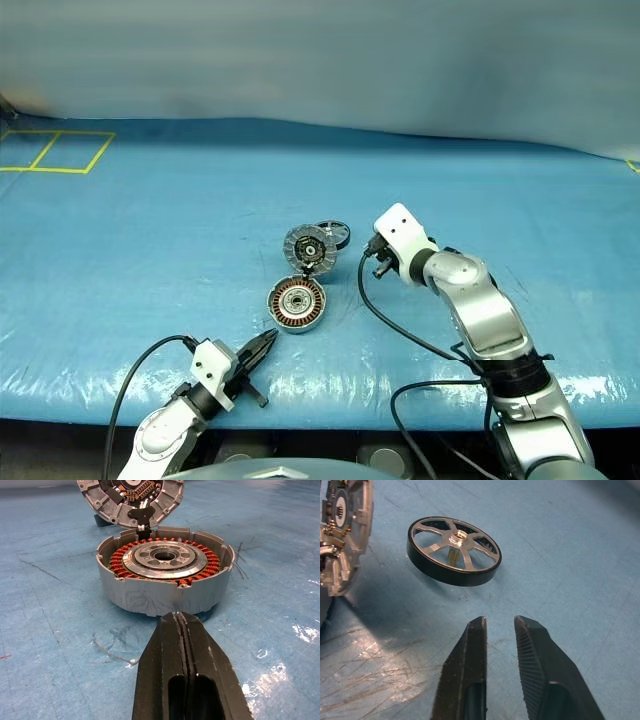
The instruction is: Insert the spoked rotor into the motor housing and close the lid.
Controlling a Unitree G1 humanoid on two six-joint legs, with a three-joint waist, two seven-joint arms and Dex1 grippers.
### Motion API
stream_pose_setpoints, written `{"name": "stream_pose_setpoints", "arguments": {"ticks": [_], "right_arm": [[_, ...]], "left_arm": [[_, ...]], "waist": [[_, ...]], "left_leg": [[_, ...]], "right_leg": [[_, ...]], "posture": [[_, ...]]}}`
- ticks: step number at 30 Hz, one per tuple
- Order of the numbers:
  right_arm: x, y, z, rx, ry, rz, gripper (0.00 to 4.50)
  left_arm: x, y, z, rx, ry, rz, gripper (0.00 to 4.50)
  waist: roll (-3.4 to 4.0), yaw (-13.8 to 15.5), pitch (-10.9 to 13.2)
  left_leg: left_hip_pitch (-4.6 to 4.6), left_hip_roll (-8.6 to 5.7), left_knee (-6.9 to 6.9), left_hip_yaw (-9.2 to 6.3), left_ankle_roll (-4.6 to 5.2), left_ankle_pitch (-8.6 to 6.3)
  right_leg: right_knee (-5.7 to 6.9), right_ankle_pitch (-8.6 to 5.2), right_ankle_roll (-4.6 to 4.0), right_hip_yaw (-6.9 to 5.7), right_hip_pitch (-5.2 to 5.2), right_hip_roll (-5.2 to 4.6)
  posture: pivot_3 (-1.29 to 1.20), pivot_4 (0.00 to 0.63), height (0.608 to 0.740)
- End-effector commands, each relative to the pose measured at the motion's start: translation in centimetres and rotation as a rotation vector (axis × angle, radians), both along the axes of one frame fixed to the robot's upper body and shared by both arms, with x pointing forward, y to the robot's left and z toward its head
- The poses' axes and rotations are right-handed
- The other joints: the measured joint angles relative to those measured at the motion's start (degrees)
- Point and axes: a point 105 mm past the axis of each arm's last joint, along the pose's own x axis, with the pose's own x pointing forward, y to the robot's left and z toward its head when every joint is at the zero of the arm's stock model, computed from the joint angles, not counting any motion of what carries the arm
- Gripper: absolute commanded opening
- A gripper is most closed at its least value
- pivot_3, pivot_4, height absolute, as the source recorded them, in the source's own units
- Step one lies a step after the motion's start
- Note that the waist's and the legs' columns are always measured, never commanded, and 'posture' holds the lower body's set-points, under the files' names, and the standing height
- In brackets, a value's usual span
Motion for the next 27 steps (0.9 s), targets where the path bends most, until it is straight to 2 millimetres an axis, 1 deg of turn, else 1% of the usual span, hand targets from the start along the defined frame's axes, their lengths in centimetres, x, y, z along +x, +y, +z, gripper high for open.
{"name": "stream_pose_setpoints", "arguments": {"ticks": [1, 3, 6, 11, 16, 23, 27], "right_arm": [[1.2, 0.7, 1.5, 0.018, -0.026, 0.042, 2.14], [2.0, 1.0, 1.7, 0.012, -0.029, 0.047, 2.84], [3.0, 2.1, 2.0, 0.044, -0.012, 0.069, 3.76], [4.5, 4.1, 1.9, 0.089, 0.022, 0.120, 3.76], [5.2, 5.5, 1.3, 0.101, 0.049, 0.190, 3.76], [4.7, 6.7, -0.4, 0.110, 0.124, 0.274, 3.76], [4.8, 6.7, -1.6, 0.080, 0.147, 0.273, 3.76]], "left_arm": [[-0.1, 0.0, 0.1, -0.013, -0.013, 0.010, 0.00], [-0.2, 0.0, 0.0, -0.015, -0.011, 0.018, 0.00], [-0.2, -0.1, -0.1, -0.017, -0.011, 0.024, 0.00], [-0.2, -0.3, -0.1, -0.018, -0.010, 0.028, 0.00], [-0.1, -0.3, -0.2, -0.015, -0.013, 0.040, 0.00], [-0.1, -0.1, -0.4, -0.014, -0.008, 0.060, 0.00], [-0.1, -0.1, -0.5, -0.013, -0.006, 0.061, 0.00]], "waist": [[0.01, 0.0, 0.0], [0.03, -0.2, 0.0], [0.04, -0.3, 0.0], [0.16, -0.3, 0.1], [0.26, -0.3, 0.2], [0.33, -0.3, 0.2], [0.37, -0.5, 0.2]], "left_leg": [[0.00, 0.00, 0.01, 0.00, 0.00, 0.00], [0.02, 0.01, 0.01, 0.00, 0.00, 0.00], [0.02, 0.01, 0.01, 0.00, 0.00, 0.00], [0.02, 0.01, 0.00, 0.00, 0.01, 0.00], [0.02, 0.00, 0.00, 0.00, 0.01, 0.01], [0.02, 0.00, 0.00, 0.00, 0.01, 0.01], [0.04, 0.01, 0.00, 0.00, 0.01, 0.01]], "right_leg": [[0.01, 0.00, 0.01, 0.00, 0.00, 0.00], [0.01, 0.00, 0.01, 0.00, 0.00, 0.01], [0.01, 0.00, 0.02, 0.00, 0.00, 0.01], [0.02, 0.02, 0.01, 0.00, 0.01, 0.01], [0.03, 0.06, -0.02, 0.00, 0.01, 0.01], [0.04, 0.07, -0.02, 0.00, 0.01, 0.02], [0.07, 0.05, 0.01, 0.00, 0.01, 0.03]], "posture": [[0.00, 0.150, 0.740], [0.00, 0.150, 0.740], [0.00, 0.150, 0.740], [0.00, 0.150, 0.740], [0.00, 0.150, 0.740], [0.00, 0.150, 0.740], [0.00, 0.150, 0.740]]}}
